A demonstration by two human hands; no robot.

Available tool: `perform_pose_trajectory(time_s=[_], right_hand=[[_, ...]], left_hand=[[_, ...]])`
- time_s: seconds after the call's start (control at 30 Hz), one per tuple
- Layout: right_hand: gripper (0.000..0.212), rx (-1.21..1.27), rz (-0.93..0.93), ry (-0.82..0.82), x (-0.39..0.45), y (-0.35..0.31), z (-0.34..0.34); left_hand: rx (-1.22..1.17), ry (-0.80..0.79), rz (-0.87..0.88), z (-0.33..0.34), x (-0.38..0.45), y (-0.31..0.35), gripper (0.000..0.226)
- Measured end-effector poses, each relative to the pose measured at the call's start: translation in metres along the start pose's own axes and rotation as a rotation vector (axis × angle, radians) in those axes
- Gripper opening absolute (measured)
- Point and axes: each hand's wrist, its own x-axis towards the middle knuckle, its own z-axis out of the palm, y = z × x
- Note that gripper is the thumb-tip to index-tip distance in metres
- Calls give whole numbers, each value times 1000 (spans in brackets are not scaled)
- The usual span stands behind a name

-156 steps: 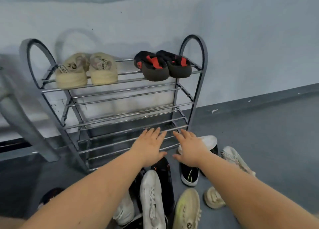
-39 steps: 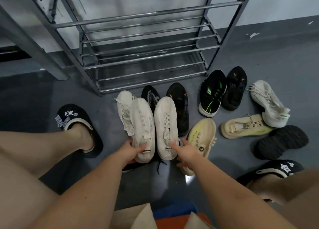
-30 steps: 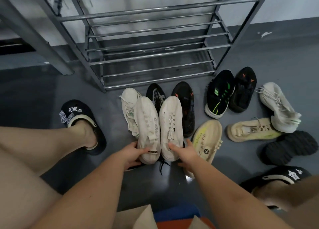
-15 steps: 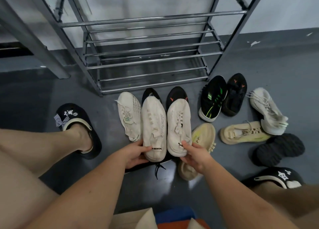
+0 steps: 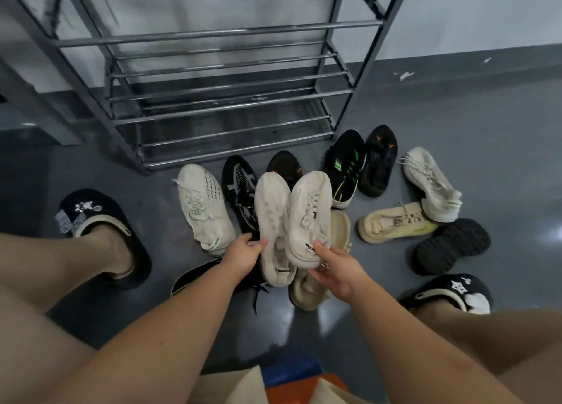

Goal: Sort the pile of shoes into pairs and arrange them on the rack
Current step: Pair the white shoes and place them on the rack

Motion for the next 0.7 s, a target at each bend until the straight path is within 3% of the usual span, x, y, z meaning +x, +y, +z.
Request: perform_pose_trajectory(time_s=[0.07,0.2,0.27,0.5,0.7], right_hand=[[16,8,-3,-53,-2,0,15],[27,-77,-46,-148,-7,0,46],[31,-139,-51,-205,-9,2,60],[42,-289,-9,-244,-14,14,97],[79,-482,-151,8,0,22,95]], left_hand=[[-122,-10,16,-13,-2,7,62],[-450,-323,-99,-32,-13,15,50],[-569,-386,-88,-38,-16,13,39],[-679,-312,-78,-64,-25,-8,21],[-676,-232,-162,-70,-26,-30,25]])
